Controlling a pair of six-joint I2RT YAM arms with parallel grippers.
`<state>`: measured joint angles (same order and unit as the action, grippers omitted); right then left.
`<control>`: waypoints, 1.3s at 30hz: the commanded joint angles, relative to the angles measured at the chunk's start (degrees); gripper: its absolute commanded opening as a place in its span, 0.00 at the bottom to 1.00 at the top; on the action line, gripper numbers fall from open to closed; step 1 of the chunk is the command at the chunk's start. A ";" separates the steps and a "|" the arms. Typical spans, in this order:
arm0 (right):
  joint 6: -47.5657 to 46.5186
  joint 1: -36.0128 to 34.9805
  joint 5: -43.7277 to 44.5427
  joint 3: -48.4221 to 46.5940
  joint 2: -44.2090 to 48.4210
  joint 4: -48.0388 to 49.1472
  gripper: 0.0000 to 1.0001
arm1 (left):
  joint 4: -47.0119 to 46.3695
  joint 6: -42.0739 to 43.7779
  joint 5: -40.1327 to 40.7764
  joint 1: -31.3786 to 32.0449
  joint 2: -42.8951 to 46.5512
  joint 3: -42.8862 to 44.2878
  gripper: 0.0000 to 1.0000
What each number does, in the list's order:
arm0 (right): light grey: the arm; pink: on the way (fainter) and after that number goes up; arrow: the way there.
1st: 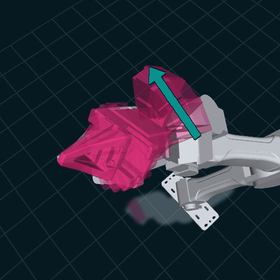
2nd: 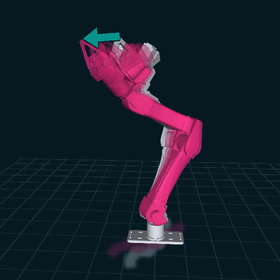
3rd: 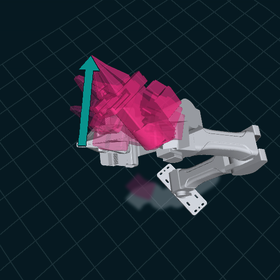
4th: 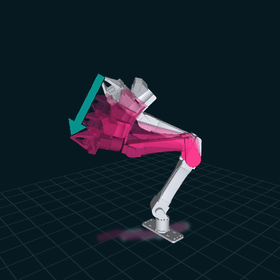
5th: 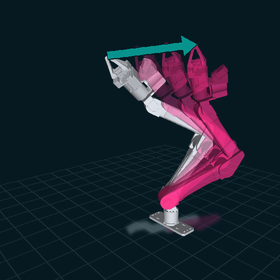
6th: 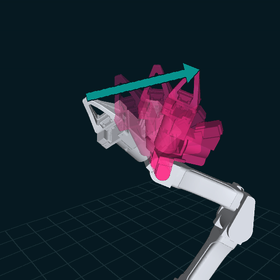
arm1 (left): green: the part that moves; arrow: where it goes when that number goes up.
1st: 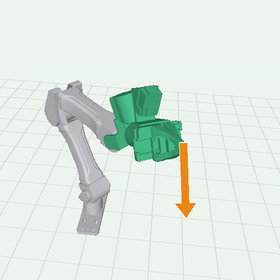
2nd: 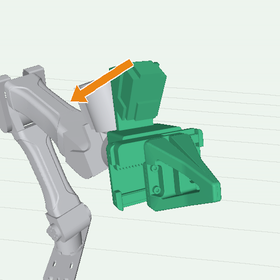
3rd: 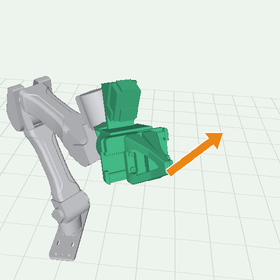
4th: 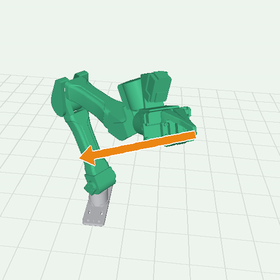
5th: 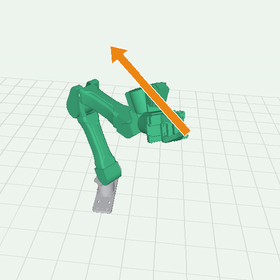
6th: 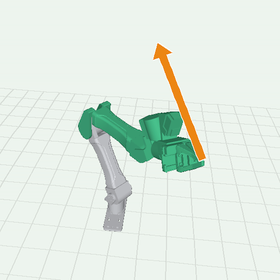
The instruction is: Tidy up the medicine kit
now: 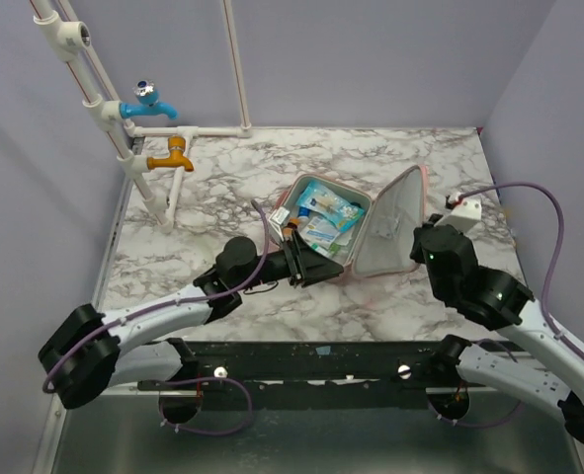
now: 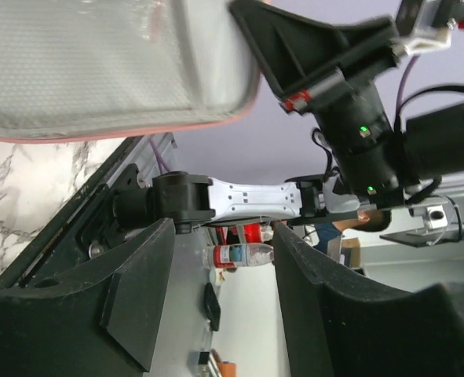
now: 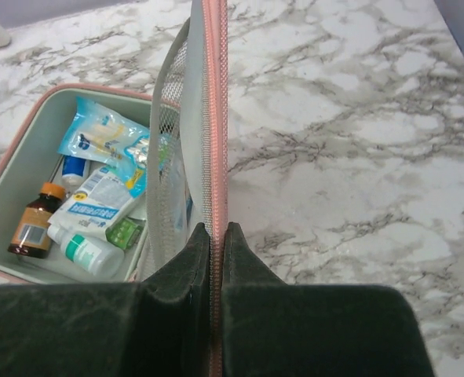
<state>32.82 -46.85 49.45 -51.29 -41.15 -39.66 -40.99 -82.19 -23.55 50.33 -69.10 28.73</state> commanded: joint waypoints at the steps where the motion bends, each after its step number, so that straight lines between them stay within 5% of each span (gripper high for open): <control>1: -13.32 0.27 0.80 -4.74 -5.93 12.57 0.01 | 23.51 12.28 2.74 -0.05 10.05 5.56 0.56; 8: -24.82 0.27 -4.48 -14.59 -19.16 15.58 0.01 | 44.80 21.02 8.89 -0.22 24.56 9.63 0.60; 17: -39.93 0.36 -7.69 -25.52 -31.50 17.51 0.01 | 57.24 22.87 12.15 -0.32 38.56 7.67 0.60; 28: -26.29 0.34 -26.21 -33.60 -44.31 21.64 0.01 | 63.21 22.08 14.56 -0.33 48.07 4.60 0.60; 39: -18.33 -1.73 -41.64 -24.34 -49.95 34.28 0.01 | 67.97 21.57 15.95 -0.32 54.66 2.98 0.61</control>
<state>10.57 -46.85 15.86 -79.59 -88.44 -12.51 24.10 -60.80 -9.41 50.24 -16.29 32.75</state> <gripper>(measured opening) 0.052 0.605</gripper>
